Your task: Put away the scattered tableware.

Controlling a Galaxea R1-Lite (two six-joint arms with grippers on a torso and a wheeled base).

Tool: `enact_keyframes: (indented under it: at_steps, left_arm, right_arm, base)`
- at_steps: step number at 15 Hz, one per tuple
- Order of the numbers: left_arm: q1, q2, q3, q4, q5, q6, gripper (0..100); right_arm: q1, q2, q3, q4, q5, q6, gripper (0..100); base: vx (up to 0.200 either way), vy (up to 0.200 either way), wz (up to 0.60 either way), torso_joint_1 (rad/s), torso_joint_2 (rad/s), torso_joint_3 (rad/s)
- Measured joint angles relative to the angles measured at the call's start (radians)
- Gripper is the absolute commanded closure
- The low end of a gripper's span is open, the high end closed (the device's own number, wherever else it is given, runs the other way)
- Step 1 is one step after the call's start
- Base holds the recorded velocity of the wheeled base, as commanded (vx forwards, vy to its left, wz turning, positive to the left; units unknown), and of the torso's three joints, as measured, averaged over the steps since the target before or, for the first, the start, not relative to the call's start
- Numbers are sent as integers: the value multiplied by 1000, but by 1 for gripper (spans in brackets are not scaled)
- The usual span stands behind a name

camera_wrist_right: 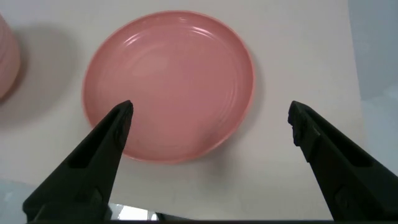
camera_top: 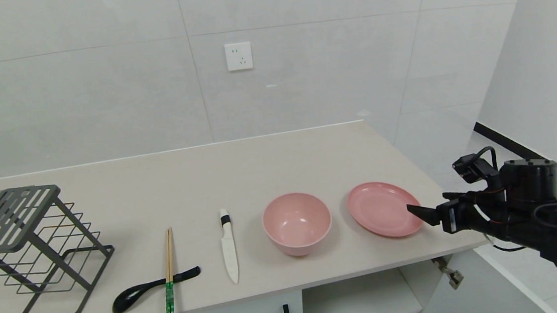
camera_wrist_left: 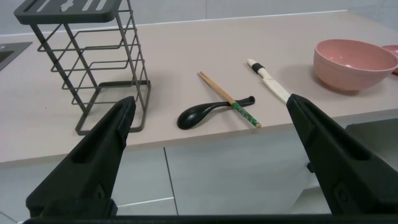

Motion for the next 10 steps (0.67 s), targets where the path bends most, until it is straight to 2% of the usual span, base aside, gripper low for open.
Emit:
enact_keyframes:
  at_steps: [6, 10]
  left_arm:
    - [0, 0, 0, 0, 1, -2, 0]
    - [0, 0, 0, 0, 1, -2, 0]
  right_arm:
    - [-4, 143, -111, -10, -3, 0, 0]
    - [-7, 222, -135, -75, -1, 5, 0]
  base:
    - [0, 0, 0, 0, 0, 0]
    - [0, 0, 0, 0, 0, 0]
